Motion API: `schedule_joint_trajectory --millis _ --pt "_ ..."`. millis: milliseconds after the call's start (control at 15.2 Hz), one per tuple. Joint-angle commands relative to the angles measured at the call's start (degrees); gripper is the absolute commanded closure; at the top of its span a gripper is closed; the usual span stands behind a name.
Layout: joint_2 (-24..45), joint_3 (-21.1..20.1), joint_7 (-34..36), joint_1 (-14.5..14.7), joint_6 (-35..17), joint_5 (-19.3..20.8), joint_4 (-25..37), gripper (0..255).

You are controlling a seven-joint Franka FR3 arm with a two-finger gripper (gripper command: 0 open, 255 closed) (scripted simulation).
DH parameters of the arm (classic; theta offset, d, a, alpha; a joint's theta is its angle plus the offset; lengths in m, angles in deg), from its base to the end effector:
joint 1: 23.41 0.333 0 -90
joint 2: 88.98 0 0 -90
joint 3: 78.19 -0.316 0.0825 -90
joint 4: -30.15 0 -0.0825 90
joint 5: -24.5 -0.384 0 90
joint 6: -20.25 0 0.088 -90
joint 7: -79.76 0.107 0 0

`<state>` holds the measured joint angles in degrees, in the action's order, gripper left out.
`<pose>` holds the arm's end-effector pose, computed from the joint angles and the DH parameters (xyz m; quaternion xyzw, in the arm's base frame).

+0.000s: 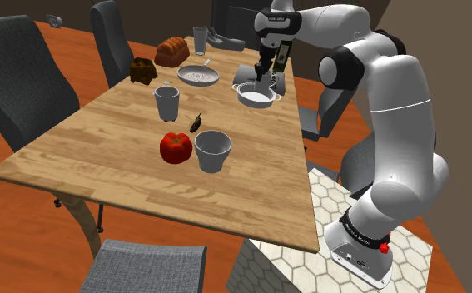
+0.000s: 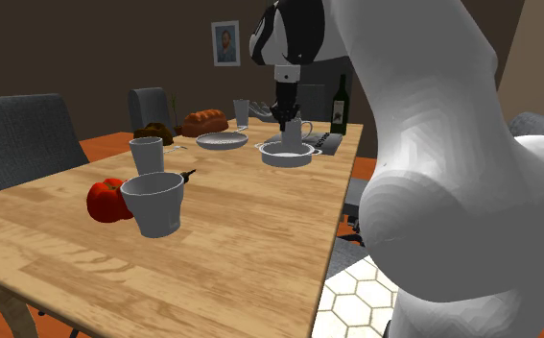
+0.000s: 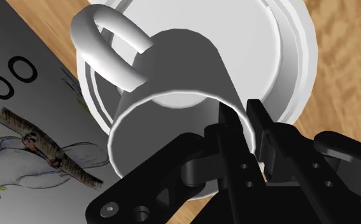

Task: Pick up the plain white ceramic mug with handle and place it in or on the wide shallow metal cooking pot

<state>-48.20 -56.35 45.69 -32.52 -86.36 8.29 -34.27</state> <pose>0.6926 -0.2901 0.4150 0.9986 0.0383 0.0369 0.0050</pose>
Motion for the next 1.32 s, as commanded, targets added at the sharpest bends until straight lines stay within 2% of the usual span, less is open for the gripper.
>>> schedule_joint_trajectory --millis 0,66,132,462,726,1254 --pt "0.2 0.1 0.0 -0.1 0.0 0.1 -0.3 255" --pt "0.2 0.1 0.0 -0.1 0.0 0.1 -0.3 255" --pt "0.3 0.1 0.0 -0.3 0.2 0.0 0.1 0" --pt "0.2 0.1 0.0 -0.1 0.0 0.1 -0.3 0" --pt "-0.5 0.4 0.7 -1.0 6.7 0.5 6.0 0" --pt "-0.5 0.4 0.7 -1.0 6.7 0.5 6.0 0"
